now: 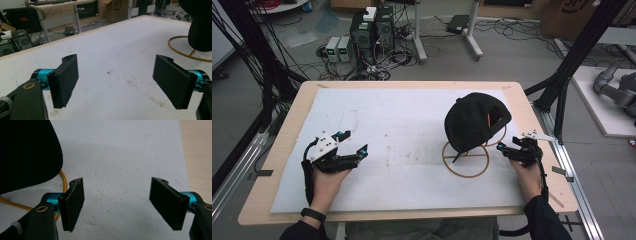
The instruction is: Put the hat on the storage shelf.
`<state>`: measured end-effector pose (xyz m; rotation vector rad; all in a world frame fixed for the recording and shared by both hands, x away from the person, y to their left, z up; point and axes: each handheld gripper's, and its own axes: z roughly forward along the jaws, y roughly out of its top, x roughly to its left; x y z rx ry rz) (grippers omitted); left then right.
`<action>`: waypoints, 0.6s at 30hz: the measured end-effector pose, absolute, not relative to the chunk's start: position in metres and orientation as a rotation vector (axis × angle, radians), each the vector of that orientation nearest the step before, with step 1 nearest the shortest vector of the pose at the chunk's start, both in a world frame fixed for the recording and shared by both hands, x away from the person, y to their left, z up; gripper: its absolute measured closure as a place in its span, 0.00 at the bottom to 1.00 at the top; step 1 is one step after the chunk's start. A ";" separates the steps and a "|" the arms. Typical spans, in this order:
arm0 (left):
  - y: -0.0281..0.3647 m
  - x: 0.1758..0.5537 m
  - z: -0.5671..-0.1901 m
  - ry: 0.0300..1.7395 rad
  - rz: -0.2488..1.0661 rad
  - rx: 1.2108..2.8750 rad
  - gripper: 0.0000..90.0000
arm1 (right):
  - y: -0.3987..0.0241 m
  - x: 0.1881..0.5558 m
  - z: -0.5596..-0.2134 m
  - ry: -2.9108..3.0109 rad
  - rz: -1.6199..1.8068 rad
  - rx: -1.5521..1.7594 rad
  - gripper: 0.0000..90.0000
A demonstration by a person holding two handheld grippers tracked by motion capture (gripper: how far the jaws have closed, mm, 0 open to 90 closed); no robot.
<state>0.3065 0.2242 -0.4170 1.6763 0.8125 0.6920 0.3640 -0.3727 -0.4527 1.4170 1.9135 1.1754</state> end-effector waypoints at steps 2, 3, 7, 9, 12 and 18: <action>0.225 0.307 -0.417 0.818 0.693 1.672 0.23 | -0.373 0.364 -0.453 1.914 1.175 1.419 0.31; 0.225 0.307 -0.417 0.823 0.694 1.670 0.23 | -0.373 0.364 -0.453 1.914 1.177 1.417 0.31; 0.227 0.308 -0.419 0.835 0.696 1.673 0.23 | -0.373 0.364 -0.453 1.913 1.177 1.418 0.31; 0.227 0.308 -0.419 0.838 0.694 1.680 0.23 | -0.373 0.364 -0.453 1.913 1.177 1.418 0.31; 0.227 0.308 -0.419 0.839 0.698 1.681 0.24 | -0.373 0.364 -0.453 1.913 1.177 1.418 0.31; 0.228 0.309 -0.420 0.843 0.697 1.680 0.24 | -0.373 0.364 -0.453 1.914 1.180 1.422 0.31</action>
